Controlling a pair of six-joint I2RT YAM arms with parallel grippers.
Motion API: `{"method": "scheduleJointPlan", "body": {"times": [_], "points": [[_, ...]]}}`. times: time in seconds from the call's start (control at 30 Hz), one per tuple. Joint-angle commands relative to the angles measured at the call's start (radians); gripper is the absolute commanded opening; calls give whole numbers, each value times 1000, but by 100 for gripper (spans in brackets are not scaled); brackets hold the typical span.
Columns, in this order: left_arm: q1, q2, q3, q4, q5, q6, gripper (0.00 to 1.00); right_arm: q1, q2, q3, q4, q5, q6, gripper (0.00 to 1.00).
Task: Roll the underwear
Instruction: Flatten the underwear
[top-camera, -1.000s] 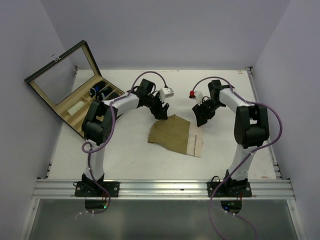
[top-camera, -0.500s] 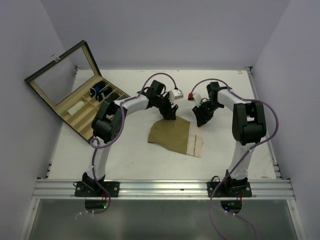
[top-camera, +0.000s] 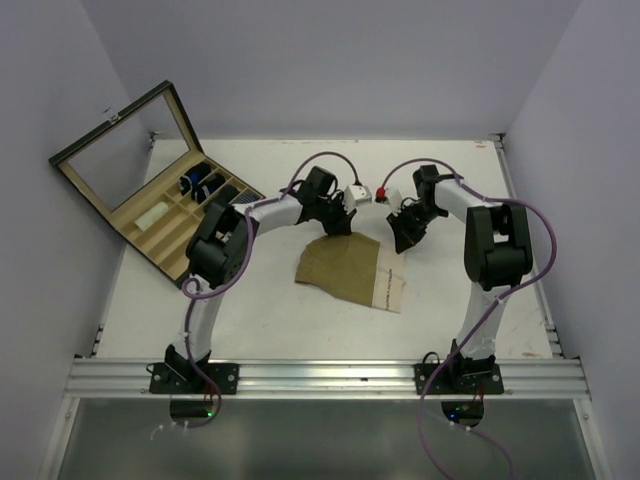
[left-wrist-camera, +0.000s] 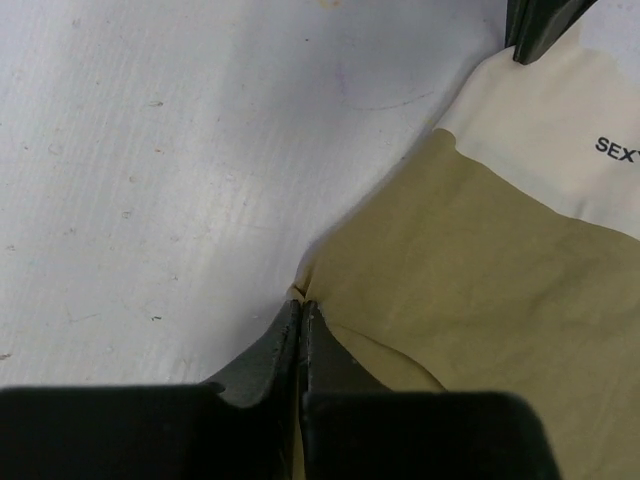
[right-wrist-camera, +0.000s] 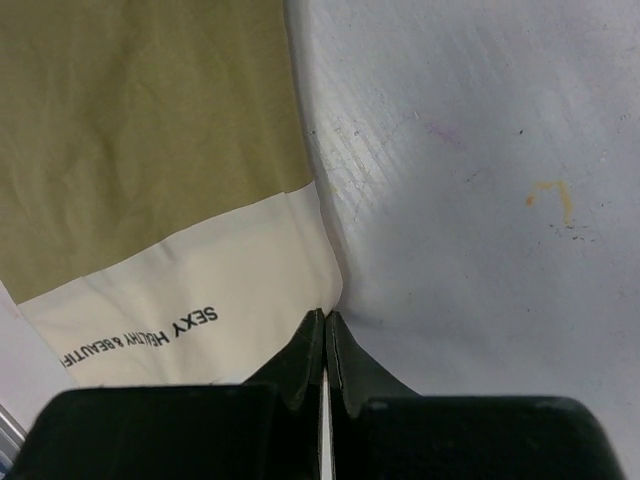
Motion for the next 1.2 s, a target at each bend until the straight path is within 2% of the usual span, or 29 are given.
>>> {"method": "scheduleJointPlan", "body": {"times": [0.0,0.23,0.53,0.77,0.93,1.07,1.17], "points": [[2,-81,-31,37,-6,7,0,1,-49,51,-25,-54,-13,0],[12,-268,-54,34,4,20,0,-1,-168,123,-78,-84,-4,0],[10,-552,-120,-58,16,89,0,45,-381,243,-162,-127,-28,0],[9,-845,-306,-149,28,150,0,111,-668,119,-143,-91,-83,0],[5,-995,-430,-180,90,91,0,152,-872,5,-134,-91,-79,0],[-8,-1106,-438,-171,96,18,0,159,-980,-9,-147,-111,-42,0],[-22,-1120,-398,-168,79,-31,0,159,-1004,7,-164,-151,-19,0]]}}
